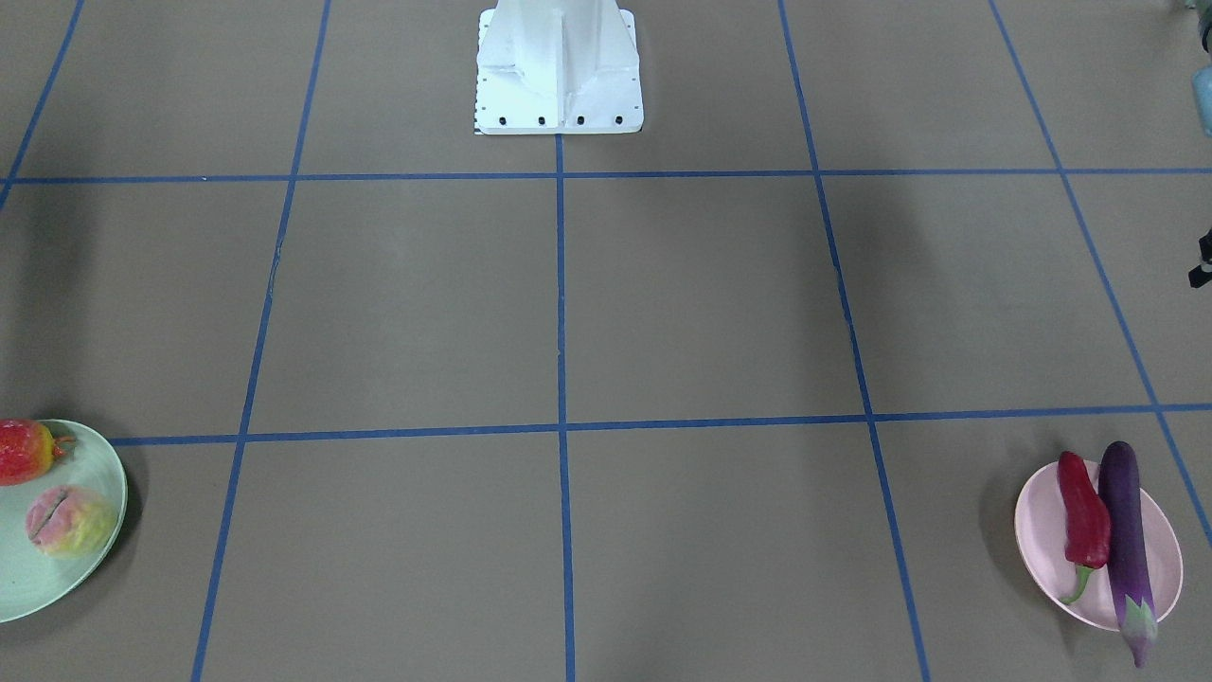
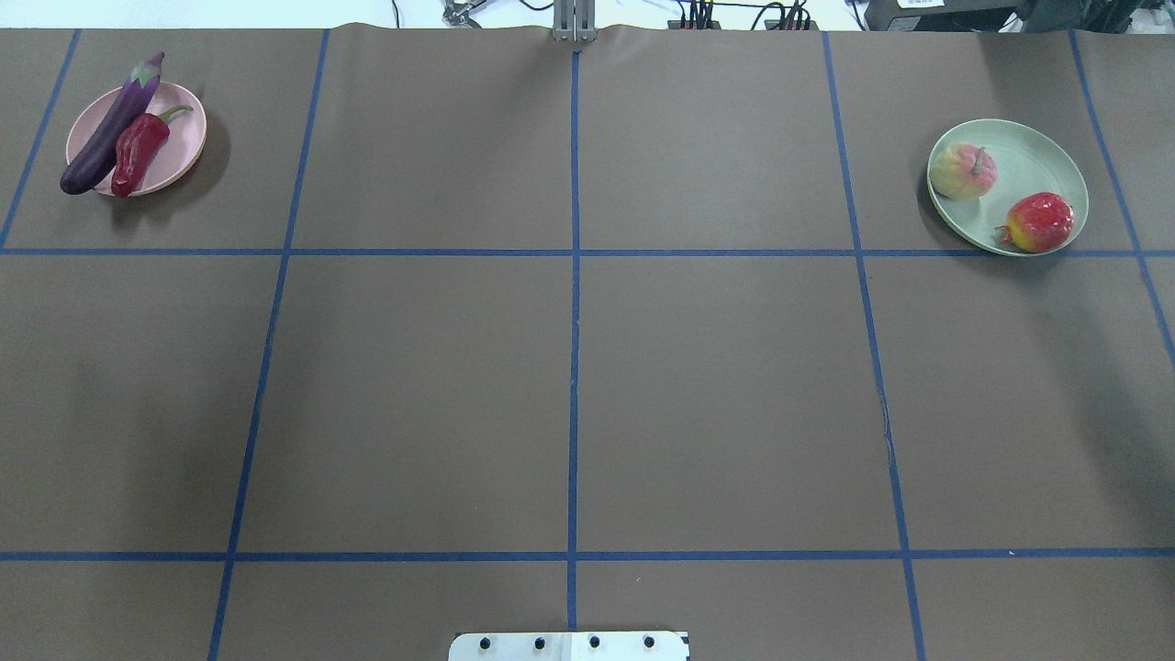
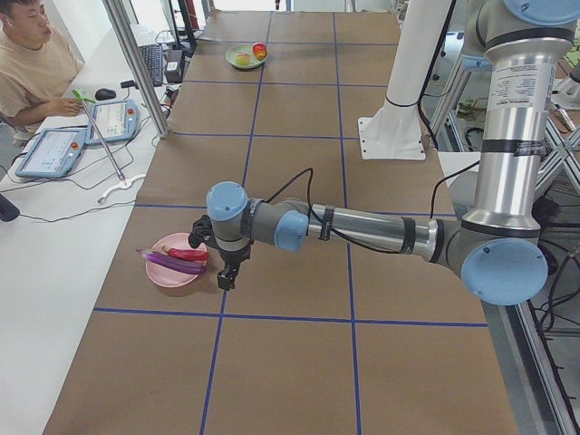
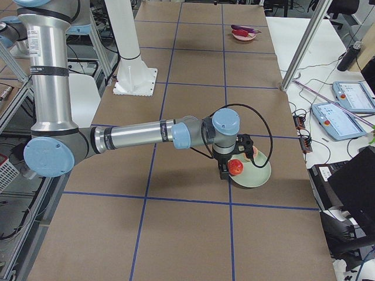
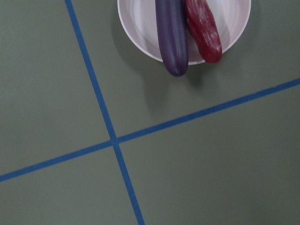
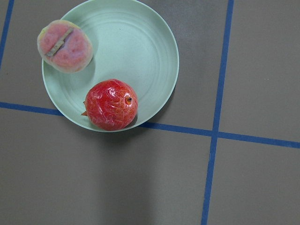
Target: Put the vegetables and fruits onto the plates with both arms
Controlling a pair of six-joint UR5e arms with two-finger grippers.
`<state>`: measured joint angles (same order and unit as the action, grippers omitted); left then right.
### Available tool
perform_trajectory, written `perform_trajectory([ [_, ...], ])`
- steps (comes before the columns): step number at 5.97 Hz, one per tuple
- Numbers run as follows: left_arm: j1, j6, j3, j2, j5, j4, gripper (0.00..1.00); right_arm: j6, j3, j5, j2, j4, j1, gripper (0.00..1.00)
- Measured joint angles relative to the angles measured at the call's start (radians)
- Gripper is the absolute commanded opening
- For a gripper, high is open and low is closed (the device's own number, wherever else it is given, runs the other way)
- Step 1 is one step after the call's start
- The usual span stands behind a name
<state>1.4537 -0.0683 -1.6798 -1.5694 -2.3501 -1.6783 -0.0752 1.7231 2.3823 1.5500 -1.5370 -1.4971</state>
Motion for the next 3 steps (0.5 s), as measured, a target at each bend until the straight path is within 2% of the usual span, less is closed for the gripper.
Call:
perform_trajectory([
  [3, 0.094, -0.048, -0.082, 0.036, -0.028, 0.147, 1.00, 0.000, 0.002, 0.001, -0.001, 0.000, 0.000, 1.00],
])
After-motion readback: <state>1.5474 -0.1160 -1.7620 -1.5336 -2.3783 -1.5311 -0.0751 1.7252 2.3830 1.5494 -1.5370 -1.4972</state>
